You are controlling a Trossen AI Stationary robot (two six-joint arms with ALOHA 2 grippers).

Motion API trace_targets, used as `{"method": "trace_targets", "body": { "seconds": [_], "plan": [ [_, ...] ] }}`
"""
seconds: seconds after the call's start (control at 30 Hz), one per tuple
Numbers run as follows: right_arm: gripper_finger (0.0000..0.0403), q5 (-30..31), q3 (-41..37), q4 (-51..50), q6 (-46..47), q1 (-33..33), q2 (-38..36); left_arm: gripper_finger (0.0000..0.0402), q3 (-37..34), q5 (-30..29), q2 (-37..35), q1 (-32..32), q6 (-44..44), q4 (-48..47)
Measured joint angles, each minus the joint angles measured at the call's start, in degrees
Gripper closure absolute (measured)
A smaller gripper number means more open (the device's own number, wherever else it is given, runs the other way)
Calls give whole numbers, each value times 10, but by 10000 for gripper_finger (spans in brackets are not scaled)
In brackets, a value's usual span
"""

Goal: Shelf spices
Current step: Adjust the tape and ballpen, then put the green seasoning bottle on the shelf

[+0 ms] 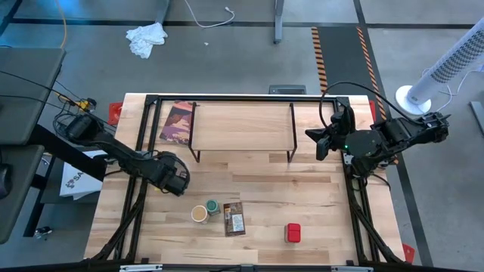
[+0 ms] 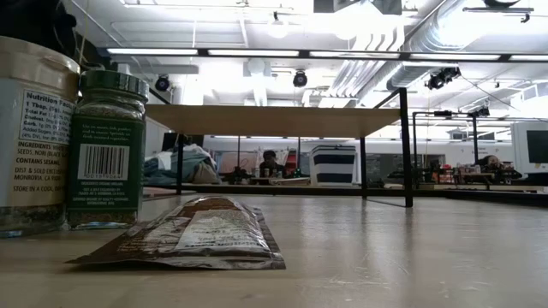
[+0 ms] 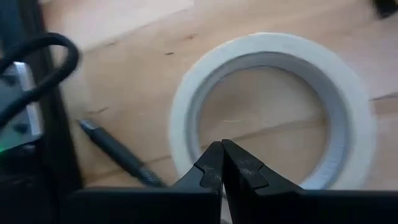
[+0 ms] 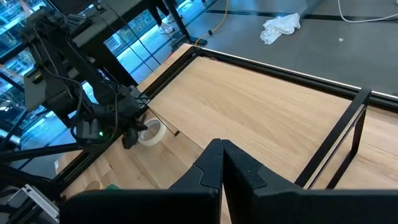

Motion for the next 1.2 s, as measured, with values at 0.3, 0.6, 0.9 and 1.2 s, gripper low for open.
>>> {"method": "trace_targets", "body": {
  "seconds": [0.3, 0.6, 0.9, 1.2],
  "plan": [
    [403, 0, 0, 0, -2, 0, 0, 401, 49, -48, -47, -11, -3, -36],
    [403, -15, 0, 0, -20, 0, 0, 401, 221, -138, -131, -118, 159, -40],
    [403, -51, 0, 62, -80, 1, -12, 401, 471, -474, -186, -182, 474, 13],
    [403, -120, 0, 121, -143, 1, -47, 401, 526, -458, -210, -182, 726, 129]
  ]
}}
